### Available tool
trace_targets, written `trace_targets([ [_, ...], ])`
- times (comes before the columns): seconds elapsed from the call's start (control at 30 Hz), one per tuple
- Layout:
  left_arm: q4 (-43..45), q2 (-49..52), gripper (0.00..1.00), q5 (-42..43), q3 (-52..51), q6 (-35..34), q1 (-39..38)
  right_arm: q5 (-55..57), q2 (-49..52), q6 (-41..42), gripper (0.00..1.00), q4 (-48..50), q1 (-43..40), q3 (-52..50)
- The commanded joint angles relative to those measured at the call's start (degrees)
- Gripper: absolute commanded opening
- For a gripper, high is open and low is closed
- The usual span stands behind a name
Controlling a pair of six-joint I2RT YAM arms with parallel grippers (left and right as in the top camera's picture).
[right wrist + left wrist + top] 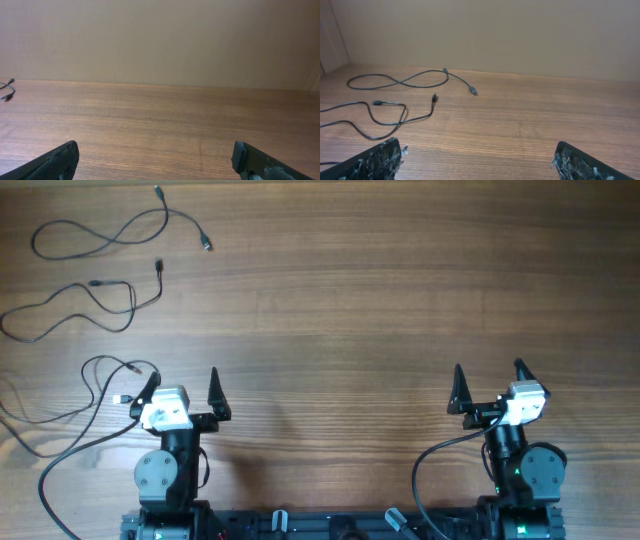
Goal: Untangle cables
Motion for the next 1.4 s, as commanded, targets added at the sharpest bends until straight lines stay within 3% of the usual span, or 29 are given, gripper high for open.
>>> trace_targets([
  [0.0, 0.1, -0.6, 1.0, -1.2, -0.4, 1.7, 0.3, 1.0, -0.6, 0.8, 1.0, 0.2, 0.2, -0.1],
  [0.87, 0.3, -0.6, 1.0, -1.1, -0.4, 2.1, 0.2, 1.0, -0.6, 0.8, 1.0, 0.2, 0.2, -0.1],
  [1.37, 0.4, -0.6, 1.0, -1.2, -0.4, 2.2, -4.2, 1.0, -0.6, 0.7, 1.0, 0.2, 0.2, -0.1],
])
